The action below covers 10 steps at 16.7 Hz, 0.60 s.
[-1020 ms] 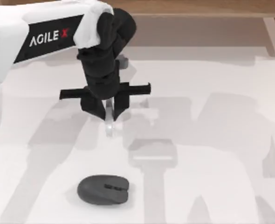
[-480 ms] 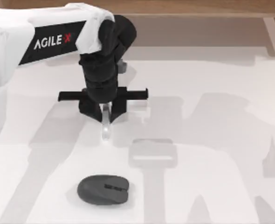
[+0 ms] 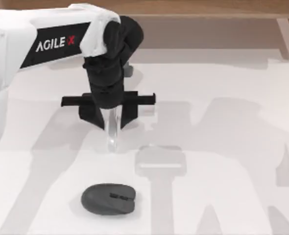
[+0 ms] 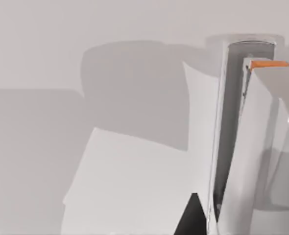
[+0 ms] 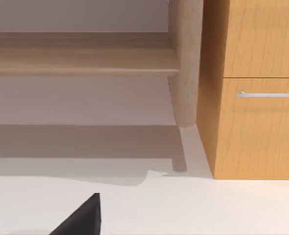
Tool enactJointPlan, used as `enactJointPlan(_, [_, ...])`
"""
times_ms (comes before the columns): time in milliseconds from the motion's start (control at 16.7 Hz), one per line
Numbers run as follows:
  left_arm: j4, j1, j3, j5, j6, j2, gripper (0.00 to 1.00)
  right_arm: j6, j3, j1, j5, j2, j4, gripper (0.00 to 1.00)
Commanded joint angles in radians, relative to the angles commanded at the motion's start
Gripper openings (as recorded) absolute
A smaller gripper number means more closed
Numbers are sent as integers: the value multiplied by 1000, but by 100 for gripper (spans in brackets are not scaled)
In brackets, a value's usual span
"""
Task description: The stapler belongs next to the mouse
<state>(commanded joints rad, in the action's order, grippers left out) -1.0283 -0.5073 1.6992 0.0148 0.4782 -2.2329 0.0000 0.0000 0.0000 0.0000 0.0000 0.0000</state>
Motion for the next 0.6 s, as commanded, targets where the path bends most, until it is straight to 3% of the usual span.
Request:
enactJointPlan(240, [0, 0, 0, 0, 0, 0, 98, 0, 0, 0, 0, 0, 0, 100])
enactJointPlan(600, [0, 0, 0, 0, 0, 0, 100, 0, 0, 0, 0, 0, 0, 100])
